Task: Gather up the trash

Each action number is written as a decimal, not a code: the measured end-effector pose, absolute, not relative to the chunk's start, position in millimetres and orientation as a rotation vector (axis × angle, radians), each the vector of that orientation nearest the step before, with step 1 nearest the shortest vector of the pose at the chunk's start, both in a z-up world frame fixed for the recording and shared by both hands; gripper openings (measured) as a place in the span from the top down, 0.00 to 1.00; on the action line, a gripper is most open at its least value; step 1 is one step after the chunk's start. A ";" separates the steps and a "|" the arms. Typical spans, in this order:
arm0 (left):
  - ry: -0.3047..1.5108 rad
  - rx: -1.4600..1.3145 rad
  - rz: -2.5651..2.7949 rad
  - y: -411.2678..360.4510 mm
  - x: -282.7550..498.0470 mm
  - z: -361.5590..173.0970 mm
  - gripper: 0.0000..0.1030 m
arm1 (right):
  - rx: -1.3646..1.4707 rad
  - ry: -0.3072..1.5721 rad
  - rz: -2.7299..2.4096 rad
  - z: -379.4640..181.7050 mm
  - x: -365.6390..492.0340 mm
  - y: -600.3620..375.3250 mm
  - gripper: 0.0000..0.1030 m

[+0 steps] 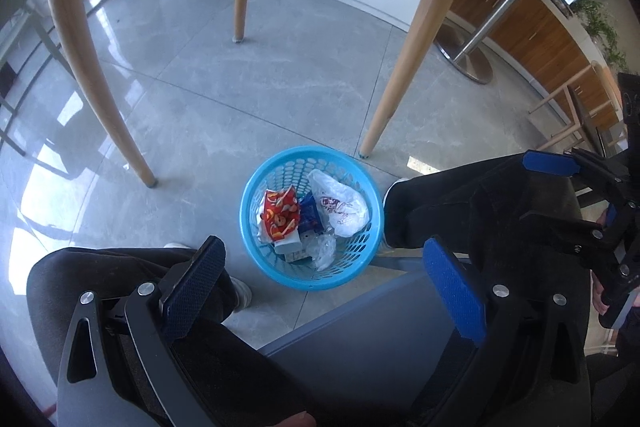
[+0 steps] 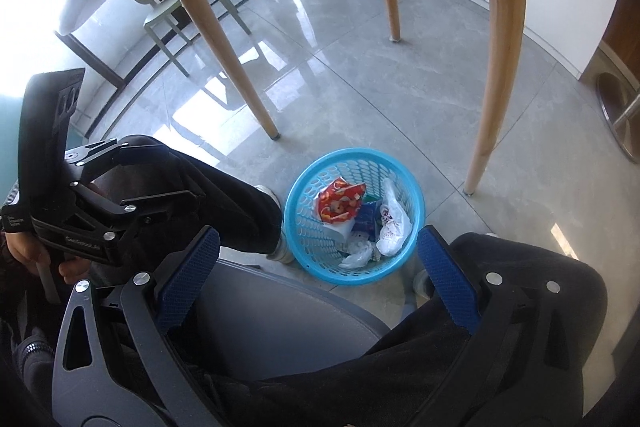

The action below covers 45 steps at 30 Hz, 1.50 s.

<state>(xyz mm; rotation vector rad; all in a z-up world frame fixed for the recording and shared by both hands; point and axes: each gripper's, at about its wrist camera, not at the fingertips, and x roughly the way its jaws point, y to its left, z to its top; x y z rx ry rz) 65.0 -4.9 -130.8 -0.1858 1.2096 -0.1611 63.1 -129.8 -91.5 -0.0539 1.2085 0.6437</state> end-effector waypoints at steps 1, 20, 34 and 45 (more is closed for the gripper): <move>1.203 -0.184 -0.161 -5.8 63.7 -128.5 0.06 | -0.055 1.205 0.644 -90.3 63.2 -129.4 0.08; 1.167 -0.158 -0.158 -10.7 57.2 -119.7 0.06 | -0.071 1.192 0.667 -83.6 55.1 -122.5 0.08; 1.142 -0.155 -0.124 -6.0 56.3 -117.2 0.06 | -0.073 1.203 0.665 -83.4 53.9 -120.1 0.08; 1.128 -0.133 -0.127 -14.1 55.5 -115.0 0.06 | -0.074 1.205 0.663 -83.2 54.0 -119.8 0.08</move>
